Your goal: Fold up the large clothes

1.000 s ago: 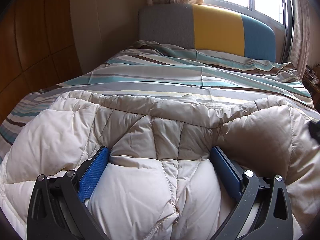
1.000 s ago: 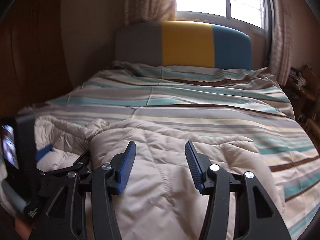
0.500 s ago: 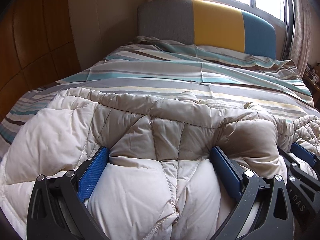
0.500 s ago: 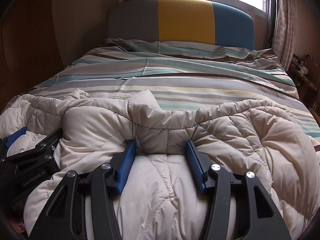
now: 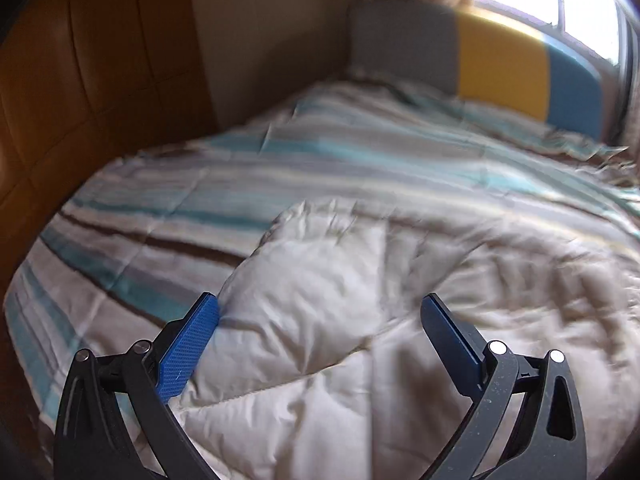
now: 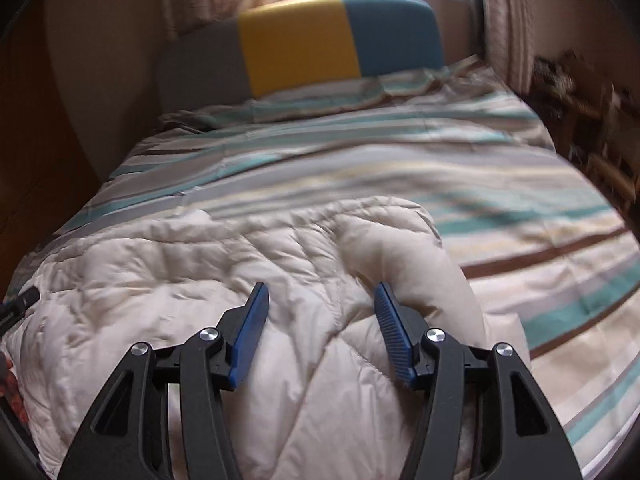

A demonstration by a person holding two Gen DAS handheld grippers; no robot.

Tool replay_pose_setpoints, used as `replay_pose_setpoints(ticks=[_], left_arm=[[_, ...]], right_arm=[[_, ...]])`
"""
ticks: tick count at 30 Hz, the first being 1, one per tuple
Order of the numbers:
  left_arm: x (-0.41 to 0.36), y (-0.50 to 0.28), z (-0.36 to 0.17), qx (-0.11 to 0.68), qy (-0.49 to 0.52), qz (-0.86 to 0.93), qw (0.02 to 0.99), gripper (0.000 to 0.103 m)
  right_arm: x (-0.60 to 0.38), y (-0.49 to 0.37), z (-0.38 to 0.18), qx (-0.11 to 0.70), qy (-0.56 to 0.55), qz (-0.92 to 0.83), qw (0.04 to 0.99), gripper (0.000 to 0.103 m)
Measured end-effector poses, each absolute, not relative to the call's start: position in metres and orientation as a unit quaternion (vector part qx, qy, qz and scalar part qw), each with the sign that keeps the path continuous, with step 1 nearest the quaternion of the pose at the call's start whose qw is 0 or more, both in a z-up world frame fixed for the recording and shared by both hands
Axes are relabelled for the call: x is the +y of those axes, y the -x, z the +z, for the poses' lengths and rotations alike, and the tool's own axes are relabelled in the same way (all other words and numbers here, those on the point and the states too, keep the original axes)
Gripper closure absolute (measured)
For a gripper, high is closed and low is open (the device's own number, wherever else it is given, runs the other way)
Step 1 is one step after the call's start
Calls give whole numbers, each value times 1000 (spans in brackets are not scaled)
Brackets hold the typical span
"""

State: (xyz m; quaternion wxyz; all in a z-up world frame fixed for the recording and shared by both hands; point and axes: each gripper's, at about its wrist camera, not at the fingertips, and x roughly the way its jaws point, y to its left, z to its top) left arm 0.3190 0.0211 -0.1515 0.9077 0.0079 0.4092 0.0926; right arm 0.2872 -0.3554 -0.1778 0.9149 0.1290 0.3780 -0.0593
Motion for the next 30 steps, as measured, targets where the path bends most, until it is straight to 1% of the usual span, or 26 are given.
replay_pose_setpoints(ticks=[1,5,8,14,17,22,30], left_arm=[[22,-323,-159,415,-9,88,905,3],[26,-321,-175,393,1,78,916,3],[27,-331,-183,404,8,73,912,3],[30,-326,-176,415,24,59,908,3],[38,-308,-160,410,46,39,910,3],[49,-254,-136,348,82,36,933,3],[73,-195,-140,338,99,60,934,3]], right_arm=[[-353,-287,-182,376,-120,-60,917,47],[-338,-291,-192,373,-78,-79,921,45],[-336,-299,-197,382,-73,-79,918,45],[-337,-297,-192,392,-76,-76,914,44],[-336,-282,-177,385,-83,-74,916,43],[-323,-252,-157,370,-98,-50,922,43],[-287,-208,-141,347,-72,-12,935,43]])
